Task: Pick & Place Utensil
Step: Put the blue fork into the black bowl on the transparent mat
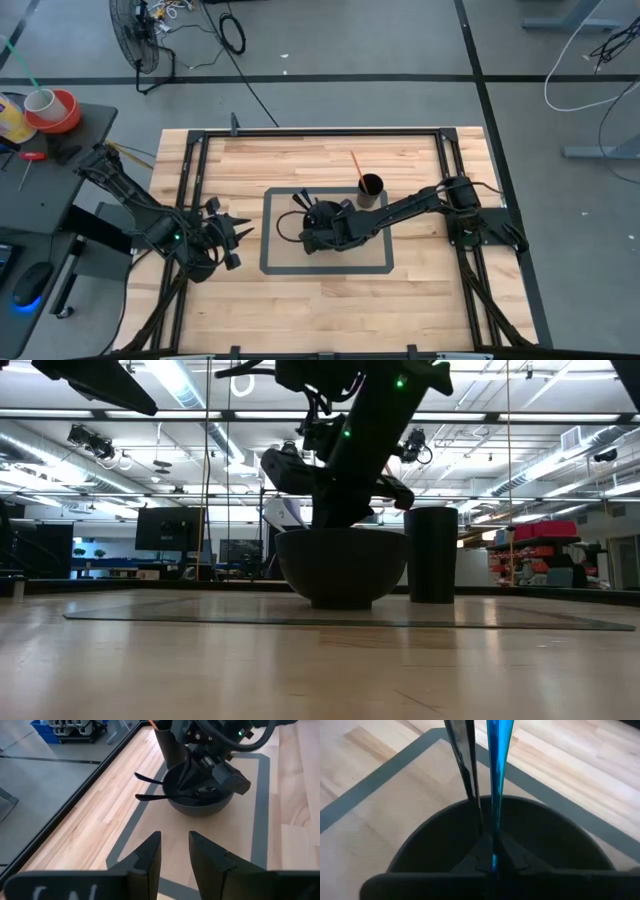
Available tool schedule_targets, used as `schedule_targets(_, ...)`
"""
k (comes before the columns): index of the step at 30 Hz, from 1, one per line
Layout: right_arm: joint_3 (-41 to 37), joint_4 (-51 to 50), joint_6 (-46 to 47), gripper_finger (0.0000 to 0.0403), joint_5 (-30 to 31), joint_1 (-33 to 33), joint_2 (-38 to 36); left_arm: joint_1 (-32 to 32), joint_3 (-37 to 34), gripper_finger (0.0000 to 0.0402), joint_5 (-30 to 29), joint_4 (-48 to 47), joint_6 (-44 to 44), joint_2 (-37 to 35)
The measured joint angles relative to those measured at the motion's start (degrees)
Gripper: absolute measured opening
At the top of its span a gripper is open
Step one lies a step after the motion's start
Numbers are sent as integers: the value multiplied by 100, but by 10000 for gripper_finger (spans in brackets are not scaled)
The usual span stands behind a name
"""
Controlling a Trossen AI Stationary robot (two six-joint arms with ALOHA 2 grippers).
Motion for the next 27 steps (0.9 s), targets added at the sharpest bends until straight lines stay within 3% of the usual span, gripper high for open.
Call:
schedule_targets(10, 0, -50, -360, 20, -90, -21, 0, 0, 0, 105, 22, 4, -2, 0)
schedule_targets(27, 0, -65, -81, 21, -662, -192, 0, 0, 0, 105, 22, 4, -2, 0)
